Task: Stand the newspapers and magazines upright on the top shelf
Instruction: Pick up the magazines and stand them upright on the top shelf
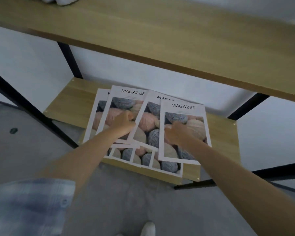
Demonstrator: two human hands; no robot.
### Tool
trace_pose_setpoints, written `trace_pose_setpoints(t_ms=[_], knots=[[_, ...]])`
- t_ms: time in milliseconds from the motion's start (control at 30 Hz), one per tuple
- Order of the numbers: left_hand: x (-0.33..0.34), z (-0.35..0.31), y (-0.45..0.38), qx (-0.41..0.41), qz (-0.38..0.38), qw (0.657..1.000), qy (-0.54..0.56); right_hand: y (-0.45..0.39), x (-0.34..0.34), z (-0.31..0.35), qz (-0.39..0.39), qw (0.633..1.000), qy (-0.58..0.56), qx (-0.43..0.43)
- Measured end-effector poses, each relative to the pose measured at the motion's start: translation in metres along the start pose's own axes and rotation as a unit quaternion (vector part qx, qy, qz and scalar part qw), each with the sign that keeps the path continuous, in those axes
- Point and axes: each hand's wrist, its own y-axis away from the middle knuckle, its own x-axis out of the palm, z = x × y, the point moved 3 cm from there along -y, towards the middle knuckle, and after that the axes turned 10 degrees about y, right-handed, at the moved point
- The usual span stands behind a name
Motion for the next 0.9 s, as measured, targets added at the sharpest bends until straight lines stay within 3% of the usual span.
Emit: trace_pose_setpoints(t_ms=[200,400,600,733,900], knots=[[0.020,-0.002,-0.039,-0.050,-0.004,0.982,0.183,-0.051,0.031,0.000,-0.012,0.991,0.049,0.127],[0.025,0.011,-0.037,-0.065,-0.001,0.971,0.229,-0.049,0.052,0.001,0.011,0.989,0.095,0.111],[0.045,0.016,0.003,-0.105,0.069,0.955,0.268,-0.017,0.058,-0.005,0.039,0.995,0.075,0.049],[0.047,0.018,0.042,-0.094,0.066,0.955,0.273,0.011,0.053,-0.009,0.011,0.998,0.058,0.013],[0.022,0.009,0.111,-0.038,-0.003,0.954,0.296,0.071,0.031,0.000,-0.101,0.993,0.052,-0.035]])
